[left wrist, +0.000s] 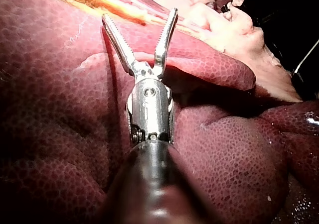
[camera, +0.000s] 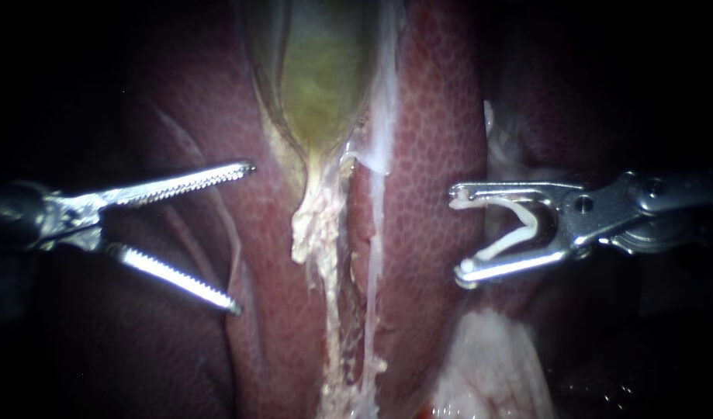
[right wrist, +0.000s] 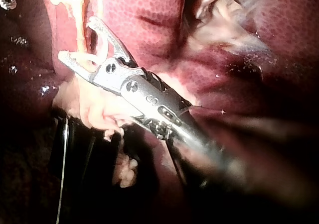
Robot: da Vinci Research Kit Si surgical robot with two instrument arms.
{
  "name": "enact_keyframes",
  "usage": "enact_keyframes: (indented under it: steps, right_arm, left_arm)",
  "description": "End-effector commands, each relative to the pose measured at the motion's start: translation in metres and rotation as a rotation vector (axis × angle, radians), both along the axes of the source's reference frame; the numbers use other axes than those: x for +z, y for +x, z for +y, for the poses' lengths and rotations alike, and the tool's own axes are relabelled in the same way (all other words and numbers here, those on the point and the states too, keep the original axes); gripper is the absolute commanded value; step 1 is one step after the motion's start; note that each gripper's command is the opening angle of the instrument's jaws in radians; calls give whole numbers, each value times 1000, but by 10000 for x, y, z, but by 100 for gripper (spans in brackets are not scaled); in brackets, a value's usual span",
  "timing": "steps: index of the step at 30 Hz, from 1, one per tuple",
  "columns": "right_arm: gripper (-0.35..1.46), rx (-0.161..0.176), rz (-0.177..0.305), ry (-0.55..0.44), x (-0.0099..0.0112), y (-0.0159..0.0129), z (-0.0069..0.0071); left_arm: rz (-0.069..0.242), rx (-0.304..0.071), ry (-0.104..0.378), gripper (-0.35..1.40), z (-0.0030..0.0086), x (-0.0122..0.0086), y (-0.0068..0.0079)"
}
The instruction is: Grabbing gallbladder
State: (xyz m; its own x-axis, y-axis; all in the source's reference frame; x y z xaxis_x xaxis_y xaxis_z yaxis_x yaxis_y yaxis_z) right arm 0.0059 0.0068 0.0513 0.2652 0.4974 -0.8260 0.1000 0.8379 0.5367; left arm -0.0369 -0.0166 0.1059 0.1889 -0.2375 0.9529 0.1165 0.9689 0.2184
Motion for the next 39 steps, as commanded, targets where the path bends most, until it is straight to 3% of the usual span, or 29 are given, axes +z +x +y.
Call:
enact_keyframes:
  steps: [1, 3, 12, 23, 31, 39]
  right_arm:
    - [60, 0, 0, 0, 0, 0, 0]
    - [60, 0, 0, 0, 0, 0, 0]
    - [60, 0, -1, 0, 0, 1, 0]
    - [60, 1, -1, 0, 0, 1, 1]
    - [60, 1, -1, 0, 0, 1, 1]
    - [60, 1, -1, 1, 0, 2, 1]
  left_arm:
    - [0, 0, 0, 99, 0, 0, 0]
    - [1, 1, -6, 99, 0, 1, -1]
    - [-1, -17, 50, 99, -7, 8, -11]
    - [-10, -61, 194, 91, -18, 21, -30]
    - [-17, -100, 309, 81, -19, 28, -47]
    - [-9, -154, 373, 69, -18, 39, -60]
